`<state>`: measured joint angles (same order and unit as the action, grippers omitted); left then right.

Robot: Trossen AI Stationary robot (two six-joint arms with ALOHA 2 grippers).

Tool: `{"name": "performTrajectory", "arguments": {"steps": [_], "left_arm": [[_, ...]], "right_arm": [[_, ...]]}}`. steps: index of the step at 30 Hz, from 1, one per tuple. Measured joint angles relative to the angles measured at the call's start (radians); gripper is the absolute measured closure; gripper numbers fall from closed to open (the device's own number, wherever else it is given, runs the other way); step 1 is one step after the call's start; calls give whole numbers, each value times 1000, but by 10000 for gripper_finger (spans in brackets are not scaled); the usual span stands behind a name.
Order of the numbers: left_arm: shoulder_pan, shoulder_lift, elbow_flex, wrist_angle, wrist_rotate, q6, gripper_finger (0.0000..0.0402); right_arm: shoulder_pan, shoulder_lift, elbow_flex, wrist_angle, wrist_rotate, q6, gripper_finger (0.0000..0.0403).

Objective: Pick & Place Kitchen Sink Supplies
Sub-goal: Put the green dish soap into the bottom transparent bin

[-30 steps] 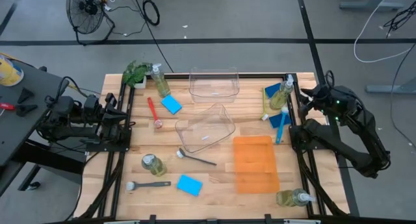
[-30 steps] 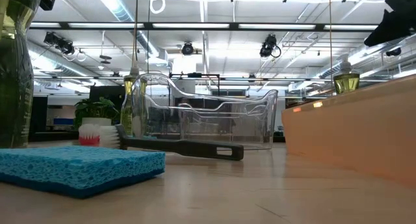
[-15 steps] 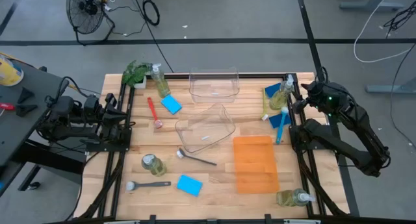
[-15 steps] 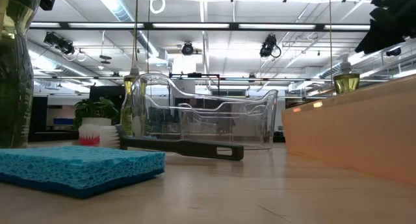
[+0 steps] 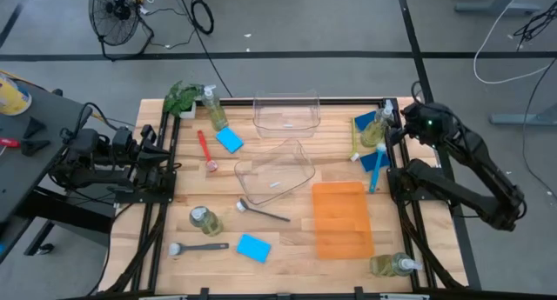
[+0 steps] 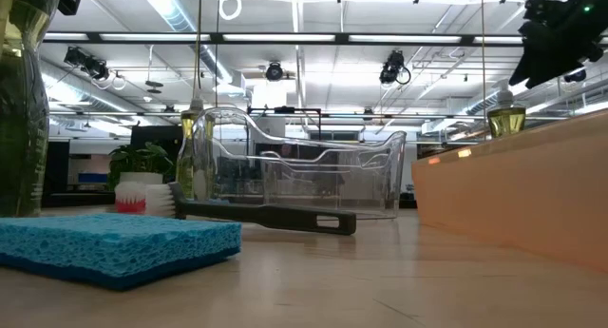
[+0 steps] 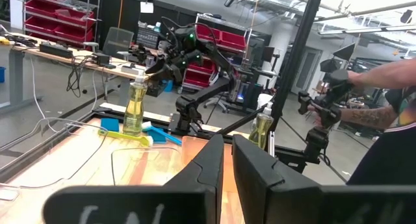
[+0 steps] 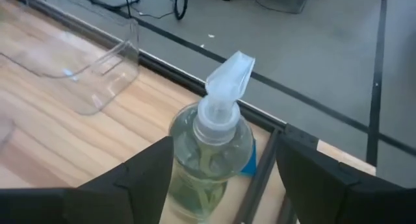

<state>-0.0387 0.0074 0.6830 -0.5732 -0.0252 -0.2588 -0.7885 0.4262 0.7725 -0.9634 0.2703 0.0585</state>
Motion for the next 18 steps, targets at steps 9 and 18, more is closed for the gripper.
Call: {"name": "performTrajectory", "arguments": {"steps": [9, 18], "left_arm": [[0, 0, 0, 0, 0, 0, 365], [0, 0, 0, 0, 0, 0, 365]], "right_arm": [[0, 121, 75, 3, -1, 135, 133], [0, 217, 80, 42, 10, 194, 133]]}}
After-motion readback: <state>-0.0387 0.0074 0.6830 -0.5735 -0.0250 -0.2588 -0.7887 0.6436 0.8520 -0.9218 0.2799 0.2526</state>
